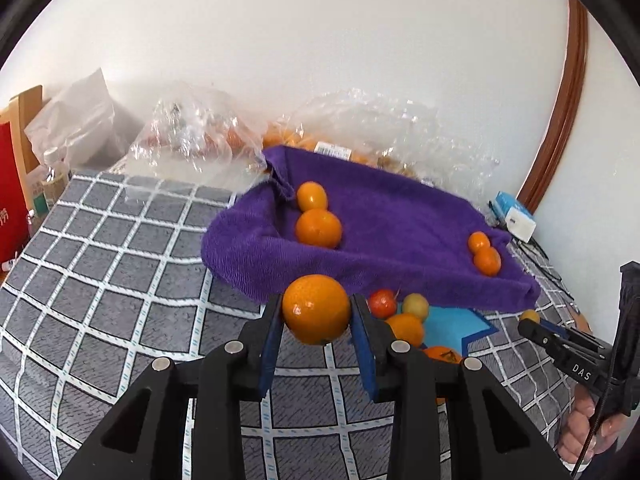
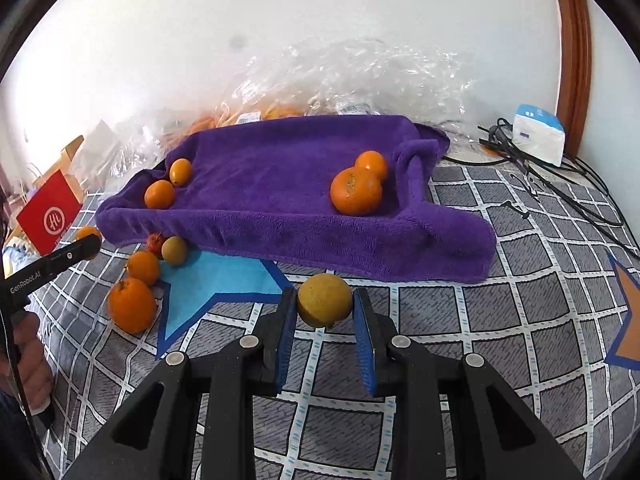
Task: Organize fruits
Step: 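Lift and carry both held fruits over the purple towel, then lower both fruits onto the towel and open both tools, then grasp a large orange beside the blue star with the right tool, then grasp an orange beside the blue star with the left tool while the right tool holds its orange, then lift and carry both oranges over the purple towel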
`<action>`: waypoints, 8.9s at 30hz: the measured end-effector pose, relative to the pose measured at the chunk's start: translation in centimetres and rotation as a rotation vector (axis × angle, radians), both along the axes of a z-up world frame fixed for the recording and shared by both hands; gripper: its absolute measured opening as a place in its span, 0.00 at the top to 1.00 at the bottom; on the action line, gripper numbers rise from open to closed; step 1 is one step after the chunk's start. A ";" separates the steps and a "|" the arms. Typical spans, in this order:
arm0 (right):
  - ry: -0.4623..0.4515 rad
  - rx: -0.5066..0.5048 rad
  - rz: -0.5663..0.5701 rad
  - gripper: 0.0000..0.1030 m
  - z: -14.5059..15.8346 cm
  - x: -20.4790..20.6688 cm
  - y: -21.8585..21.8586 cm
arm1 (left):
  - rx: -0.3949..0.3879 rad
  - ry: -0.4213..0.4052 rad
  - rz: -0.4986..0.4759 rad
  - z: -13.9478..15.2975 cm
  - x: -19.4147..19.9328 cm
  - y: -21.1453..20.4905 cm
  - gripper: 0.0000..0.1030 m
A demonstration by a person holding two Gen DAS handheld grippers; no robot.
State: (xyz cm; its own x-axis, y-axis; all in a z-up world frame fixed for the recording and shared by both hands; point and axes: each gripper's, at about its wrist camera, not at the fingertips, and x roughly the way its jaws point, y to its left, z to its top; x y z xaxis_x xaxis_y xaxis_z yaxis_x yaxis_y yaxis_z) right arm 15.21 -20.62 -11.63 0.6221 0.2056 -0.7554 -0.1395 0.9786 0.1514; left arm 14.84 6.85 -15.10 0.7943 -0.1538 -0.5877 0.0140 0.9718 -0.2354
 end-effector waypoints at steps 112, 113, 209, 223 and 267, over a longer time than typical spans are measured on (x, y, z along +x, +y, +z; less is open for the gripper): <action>0.089 -0.054 -0.071 0.61 4.1 3.0 3.4 | 0.179 0.176 0.044 2.0 3.1 1.1 0.58; 0.103 -0.036 -0.052 0.61 3.8 2.6 3.9 | 0.160 0.179 0.047 1.5 2.5 1.7 0.58; 0.073 -0.023 -0.122 0.60 -0.7 -0.6 -1.2 | -0.042 0.112 -0.012 -0.8 1.0 -1.5 0.71; 0.084 -0.005 -0.128 0.60 -0.8 -0.5 -1.5 | -0.005 0.197 -0.055 -1.8 0.9 -2.6 0.65; 0.004 0.038 -0.101 0.60 0.1 -1.4 -1.4 | -0.076 0.033 0.018 -0.1 -0.8 -1.0 0.70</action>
